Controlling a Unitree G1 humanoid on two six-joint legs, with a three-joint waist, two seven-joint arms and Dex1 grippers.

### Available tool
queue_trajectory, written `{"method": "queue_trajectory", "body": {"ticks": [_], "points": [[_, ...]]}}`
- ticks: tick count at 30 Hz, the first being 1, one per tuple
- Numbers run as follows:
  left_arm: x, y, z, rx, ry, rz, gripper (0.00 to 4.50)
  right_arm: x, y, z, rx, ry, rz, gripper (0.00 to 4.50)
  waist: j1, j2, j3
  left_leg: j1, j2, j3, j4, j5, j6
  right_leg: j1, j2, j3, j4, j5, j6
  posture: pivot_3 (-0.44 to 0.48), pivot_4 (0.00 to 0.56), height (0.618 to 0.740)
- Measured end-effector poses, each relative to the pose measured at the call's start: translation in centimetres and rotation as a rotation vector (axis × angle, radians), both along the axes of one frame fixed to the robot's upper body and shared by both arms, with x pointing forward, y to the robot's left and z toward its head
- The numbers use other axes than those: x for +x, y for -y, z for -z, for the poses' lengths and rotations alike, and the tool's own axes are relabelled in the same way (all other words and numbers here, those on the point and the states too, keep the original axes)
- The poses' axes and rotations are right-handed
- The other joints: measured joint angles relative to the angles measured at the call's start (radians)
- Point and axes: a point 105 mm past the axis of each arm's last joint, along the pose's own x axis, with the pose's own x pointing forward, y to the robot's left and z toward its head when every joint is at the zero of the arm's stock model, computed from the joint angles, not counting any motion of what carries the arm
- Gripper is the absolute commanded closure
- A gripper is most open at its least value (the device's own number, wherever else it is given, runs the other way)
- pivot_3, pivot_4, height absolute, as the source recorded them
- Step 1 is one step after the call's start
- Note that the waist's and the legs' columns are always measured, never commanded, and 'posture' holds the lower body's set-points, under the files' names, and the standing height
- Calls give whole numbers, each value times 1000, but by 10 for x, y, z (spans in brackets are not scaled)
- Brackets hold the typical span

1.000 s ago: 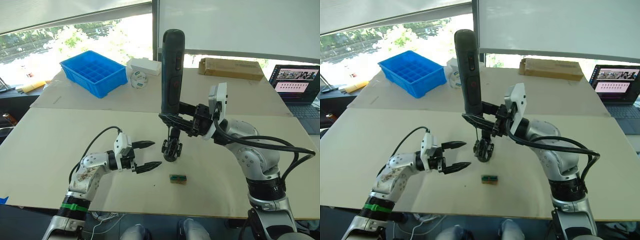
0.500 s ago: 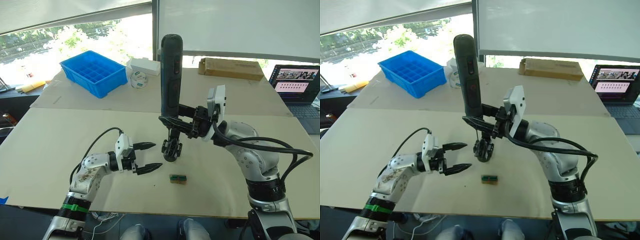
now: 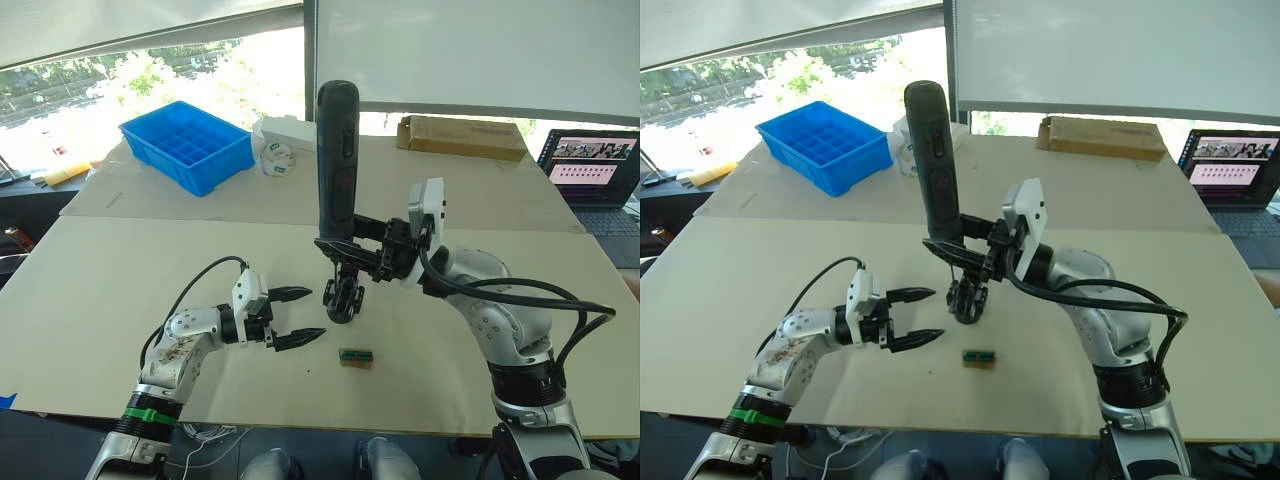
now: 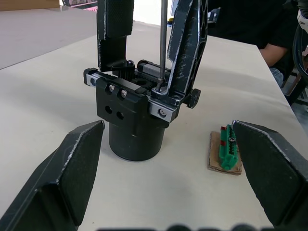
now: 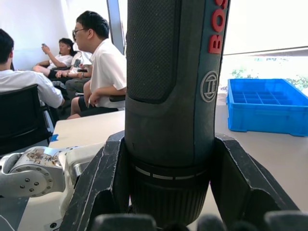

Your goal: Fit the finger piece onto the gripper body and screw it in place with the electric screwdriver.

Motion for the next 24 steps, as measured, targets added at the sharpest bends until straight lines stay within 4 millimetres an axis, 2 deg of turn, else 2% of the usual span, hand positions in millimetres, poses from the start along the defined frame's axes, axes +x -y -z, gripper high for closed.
{"method": "queue_trajectory", "body": {"ticks": [18, 24], "points": [[3, 2, 2, 10, 4, -32, 0, 2, 1, 2, -12, 7, 12, 2584, 0, 0, 0, 0, 0, 0, 0, 0, 0, 0, 0, 0, 0, 0, 0, 0, 150, 740], [8, 5, 18, 57, -22, -60, 0, 3, 1, 2, -16, 9, 16, 2584, 1, 0, 0, 0, 0, 0, 0, 0, 0, 0, 0, 0, 0, 0, 0, 0, 150, 740]]}}
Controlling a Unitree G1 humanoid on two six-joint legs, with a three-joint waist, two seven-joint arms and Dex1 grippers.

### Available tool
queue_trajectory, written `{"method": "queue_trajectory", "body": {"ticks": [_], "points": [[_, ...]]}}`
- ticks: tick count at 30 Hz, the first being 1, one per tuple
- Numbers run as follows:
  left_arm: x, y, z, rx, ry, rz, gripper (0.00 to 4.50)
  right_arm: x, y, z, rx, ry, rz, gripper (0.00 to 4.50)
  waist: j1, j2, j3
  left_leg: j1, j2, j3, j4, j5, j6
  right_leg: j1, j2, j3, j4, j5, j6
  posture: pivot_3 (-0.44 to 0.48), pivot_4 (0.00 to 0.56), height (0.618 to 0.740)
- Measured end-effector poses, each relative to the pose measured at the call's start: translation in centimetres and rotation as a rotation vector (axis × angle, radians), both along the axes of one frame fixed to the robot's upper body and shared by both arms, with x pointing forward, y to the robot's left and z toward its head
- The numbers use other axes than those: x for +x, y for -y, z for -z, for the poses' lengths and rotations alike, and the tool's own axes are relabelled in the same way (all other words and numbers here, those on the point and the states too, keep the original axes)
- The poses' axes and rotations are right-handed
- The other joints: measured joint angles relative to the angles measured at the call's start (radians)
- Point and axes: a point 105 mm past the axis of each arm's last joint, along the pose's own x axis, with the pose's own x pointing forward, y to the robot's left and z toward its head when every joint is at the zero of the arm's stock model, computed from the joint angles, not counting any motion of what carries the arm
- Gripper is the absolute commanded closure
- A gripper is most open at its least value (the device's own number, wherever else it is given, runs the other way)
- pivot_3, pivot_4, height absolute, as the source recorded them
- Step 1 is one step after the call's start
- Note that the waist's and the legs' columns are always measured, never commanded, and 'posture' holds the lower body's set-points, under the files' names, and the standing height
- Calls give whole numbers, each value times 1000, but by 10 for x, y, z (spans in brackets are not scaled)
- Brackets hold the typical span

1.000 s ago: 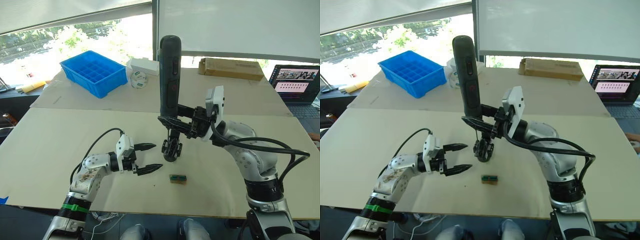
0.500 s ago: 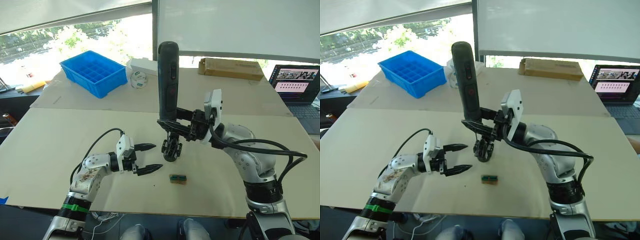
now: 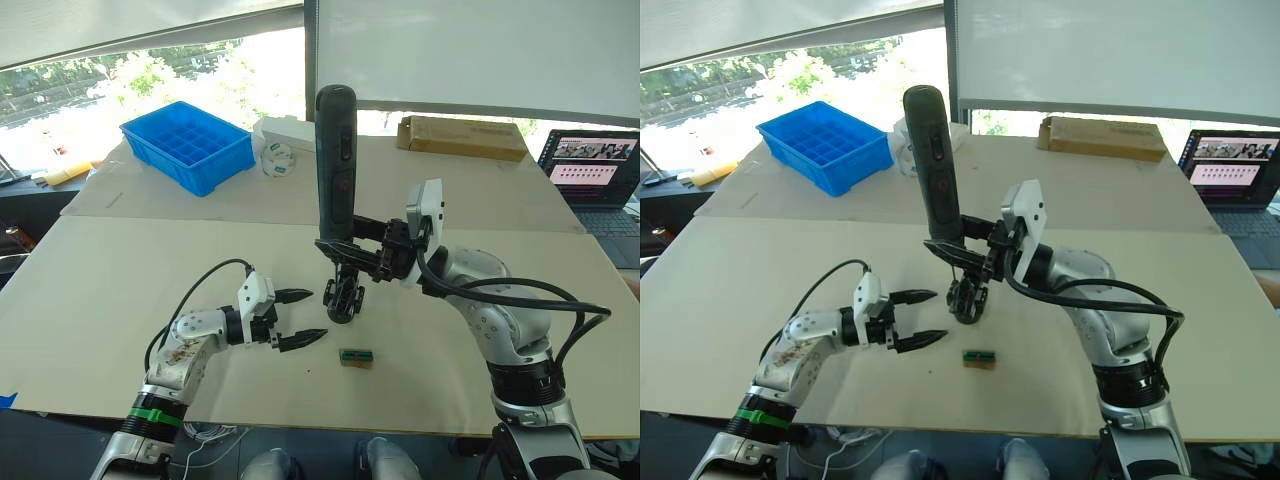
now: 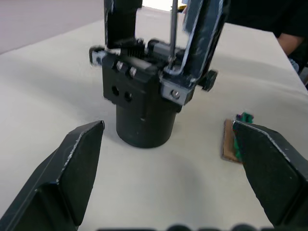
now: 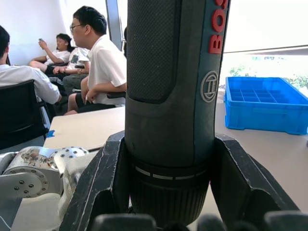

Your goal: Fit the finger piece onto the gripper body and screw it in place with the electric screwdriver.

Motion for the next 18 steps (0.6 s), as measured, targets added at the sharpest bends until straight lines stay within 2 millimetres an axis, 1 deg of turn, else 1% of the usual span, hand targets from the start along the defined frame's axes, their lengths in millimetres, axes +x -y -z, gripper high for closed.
{"method": "queue_trajectory", "body": {"ticks": [3, 9, 18], "points": [[7, 4, 7, 23, -9, -19, 0, -1, -2, 1, -6, 3, -5, 2584, 0, 0, 0, 0, 0, 0, 0, 0, 0, 0, 0, 0, 0, 0, 0, 0, 150, 740], [17, 18, 11, 42, -3, -20, 0, -2, -4, 1, -8, 10, -13, 2584, 0, 0, 0, 0, 0, 0, 0, 0, 0, 0, 0, 0, 0, 0, 0, 0, 150, 740], [23, 34, 15, 38, -2, -1, 0, -3, -4, 1, -10, 10, -12, 2584, 1, 0, 0, 0, 0, 0, 1, 0, 0, 0, 0, 0, 0, 0, 0, 0, 150, 740]]}}
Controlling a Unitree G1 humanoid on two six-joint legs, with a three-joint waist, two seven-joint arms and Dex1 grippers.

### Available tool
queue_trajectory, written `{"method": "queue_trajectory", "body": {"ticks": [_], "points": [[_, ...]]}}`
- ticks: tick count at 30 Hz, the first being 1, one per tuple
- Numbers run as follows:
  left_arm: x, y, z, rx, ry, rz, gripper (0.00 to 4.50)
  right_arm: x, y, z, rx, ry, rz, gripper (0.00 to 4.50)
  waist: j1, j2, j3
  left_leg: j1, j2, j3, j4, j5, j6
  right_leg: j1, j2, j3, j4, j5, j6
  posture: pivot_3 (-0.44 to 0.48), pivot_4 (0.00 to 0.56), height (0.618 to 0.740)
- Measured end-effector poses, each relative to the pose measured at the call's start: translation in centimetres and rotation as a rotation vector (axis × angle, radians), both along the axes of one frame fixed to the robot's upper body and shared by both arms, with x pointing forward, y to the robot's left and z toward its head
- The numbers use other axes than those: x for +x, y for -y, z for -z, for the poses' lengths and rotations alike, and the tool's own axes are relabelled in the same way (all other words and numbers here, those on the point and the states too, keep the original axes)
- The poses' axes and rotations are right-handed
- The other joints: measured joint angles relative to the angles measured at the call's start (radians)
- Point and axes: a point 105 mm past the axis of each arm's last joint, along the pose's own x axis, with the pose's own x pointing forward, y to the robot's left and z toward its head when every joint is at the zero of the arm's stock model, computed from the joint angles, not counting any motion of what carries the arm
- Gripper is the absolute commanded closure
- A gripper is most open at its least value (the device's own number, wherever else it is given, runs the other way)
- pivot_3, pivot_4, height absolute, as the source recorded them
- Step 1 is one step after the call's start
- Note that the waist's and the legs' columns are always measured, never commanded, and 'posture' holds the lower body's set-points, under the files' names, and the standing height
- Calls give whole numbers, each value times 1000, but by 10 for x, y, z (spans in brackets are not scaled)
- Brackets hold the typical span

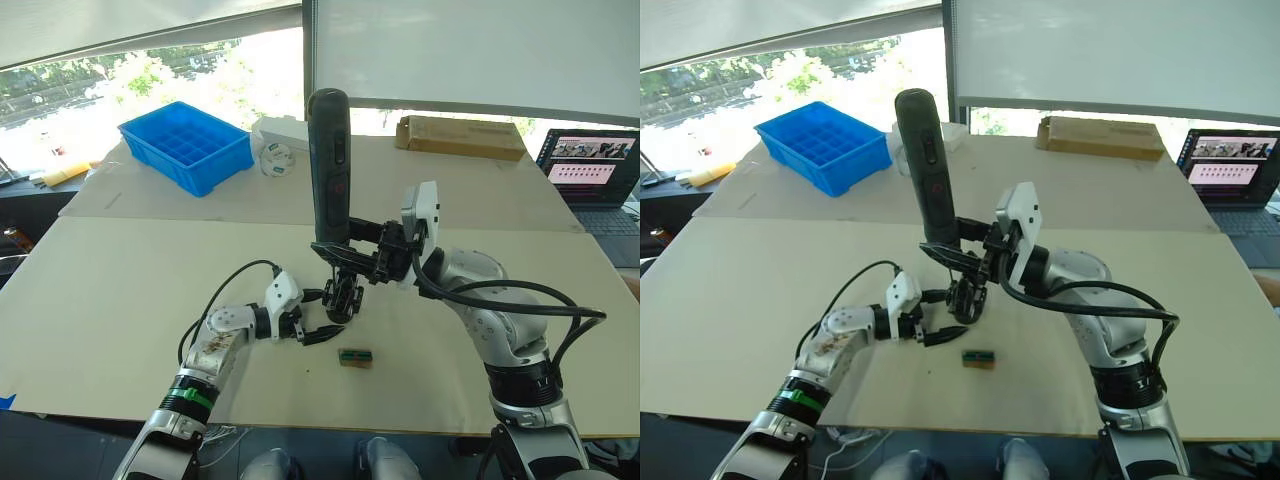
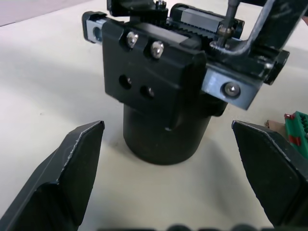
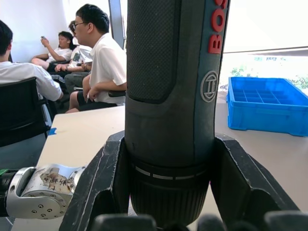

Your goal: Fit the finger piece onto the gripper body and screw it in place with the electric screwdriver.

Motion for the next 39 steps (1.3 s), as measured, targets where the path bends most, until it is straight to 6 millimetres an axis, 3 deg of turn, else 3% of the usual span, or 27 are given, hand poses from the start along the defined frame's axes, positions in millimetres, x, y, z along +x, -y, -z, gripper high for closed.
{"method": "queue_trajectory", "body": {"ticks": [12, 15, 18, 39], "points": [[6, 10, 0, -12, 14, -5, 0, -5, 1, 1, -4, 10, 1, 2584, 1, 0, 0, 0, 0, 0, 1, 0, 0, 1, 0, 0, 0, 0, 0, 0, 150, 740], [7, 10, 0, -4, 16, -5, 867, -5, 1, 1, -5, 10, 3, 2584, 1, 0, 0, 0, 0, 0, 1, 0, 0, 1, 0, 0, 0, 0, 0, 0, 150, 740], [7, 11, 1, 4, 20, -2, 2178, -4, 2, -1, 1, 25, 15, 2584, 1, 0, 0, 0, 0, 0, 1, 0, 0, 1, -1, 0, 0, 0, 0, 0, 150, 740], [7, 10, 2, 12, 7, -1, 2177, -2, -1, 1, -5, 59, 26, 2584, 1, 0, 0, 1, 0, -1, 1, 0, 0, 1, -1, 0, 1, 0, 0, 0, 150, 740]]}}
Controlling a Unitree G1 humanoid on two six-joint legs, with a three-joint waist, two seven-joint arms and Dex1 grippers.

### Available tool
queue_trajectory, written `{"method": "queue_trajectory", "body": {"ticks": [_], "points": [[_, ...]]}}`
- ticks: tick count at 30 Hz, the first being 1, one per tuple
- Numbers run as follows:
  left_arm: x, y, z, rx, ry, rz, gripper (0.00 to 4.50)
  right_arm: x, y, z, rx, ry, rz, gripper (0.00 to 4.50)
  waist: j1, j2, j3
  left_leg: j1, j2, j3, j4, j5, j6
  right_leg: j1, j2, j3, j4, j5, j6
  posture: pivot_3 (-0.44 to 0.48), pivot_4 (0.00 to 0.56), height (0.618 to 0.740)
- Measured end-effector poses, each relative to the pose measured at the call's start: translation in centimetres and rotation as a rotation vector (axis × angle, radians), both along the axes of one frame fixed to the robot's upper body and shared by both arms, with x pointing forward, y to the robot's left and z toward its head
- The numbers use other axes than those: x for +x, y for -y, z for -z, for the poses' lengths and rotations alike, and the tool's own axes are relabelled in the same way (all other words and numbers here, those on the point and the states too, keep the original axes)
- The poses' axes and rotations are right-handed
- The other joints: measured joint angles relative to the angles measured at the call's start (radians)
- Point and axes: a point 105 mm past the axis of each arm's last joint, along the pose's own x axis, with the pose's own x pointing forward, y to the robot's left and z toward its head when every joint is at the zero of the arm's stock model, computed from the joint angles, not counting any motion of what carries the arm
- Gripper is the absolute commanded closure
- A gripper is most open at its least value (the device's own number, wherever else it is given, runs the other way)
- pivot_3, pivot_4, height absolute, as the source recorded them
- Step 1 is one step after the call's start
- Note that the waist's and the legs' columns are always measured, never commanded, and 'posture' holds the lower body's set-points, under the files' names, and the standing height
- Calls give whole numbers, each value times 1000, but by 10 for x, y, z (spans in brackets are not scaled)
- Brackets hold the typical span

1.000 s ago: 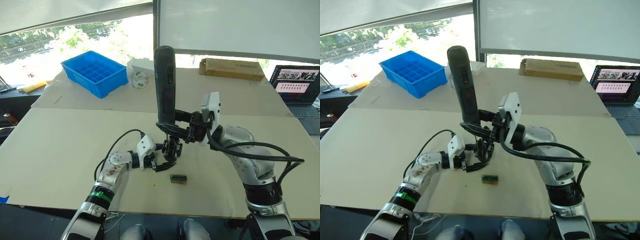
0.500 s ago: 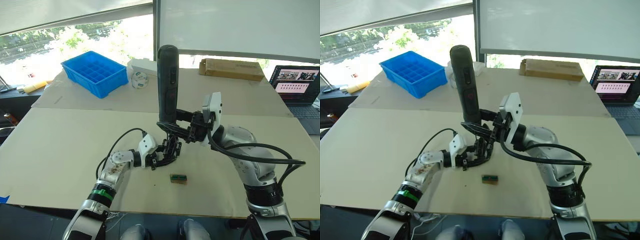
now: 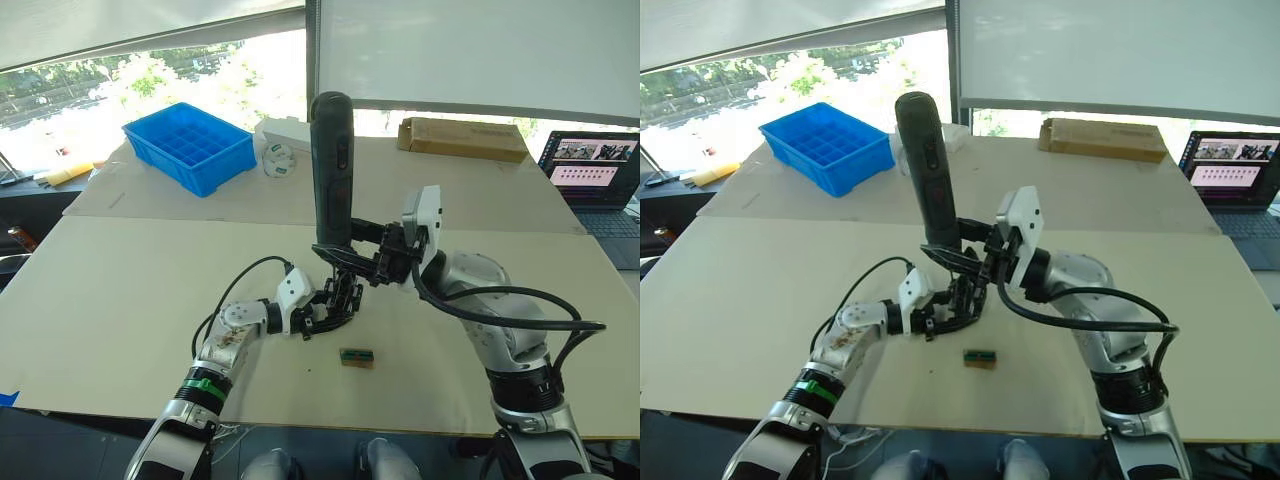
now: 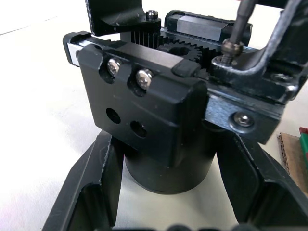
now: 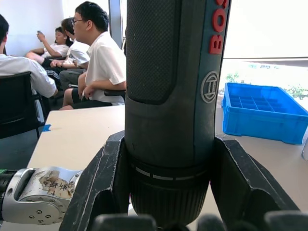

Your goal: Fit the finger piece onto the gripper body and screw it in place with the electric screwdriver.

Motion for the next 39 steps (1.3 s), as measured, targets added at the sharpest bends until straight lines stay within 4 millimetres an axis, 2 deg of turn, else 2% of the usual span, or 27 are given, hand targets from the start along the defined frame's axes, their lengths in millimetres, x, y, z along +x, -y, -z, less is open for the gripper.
{"method": "queue_trajectory", "body": {"ticks": [16, 32, 39], "points": [[1, 0, 1, 2, -8, -6, 2177, -2, 2, 9, 2, 54, 23, 2584, 0, 0, -1, 5, 0, 0, -1, 0, 0, 4, 0, 2, 0, 0, 0, 0, 150, 740], [1, -1, 3, 12, -23, -15, 2177, 3, 0, 18, -8, 22, 77, 2584, -1, -3, -5, 14, 1, -1, -4, 0, 0, 11, -4, 4, -1, -1, -1, 0, 150, 740], [1, -2, 5, 18, -27, -18, 2177, 3, -1, 20, -9, 11, 85, 2584, -1, -8, -11, 15, 2, -2, -5, -1, 0, 12, -6, 4, -2, -1, -2, 0, 150, 740]]}}
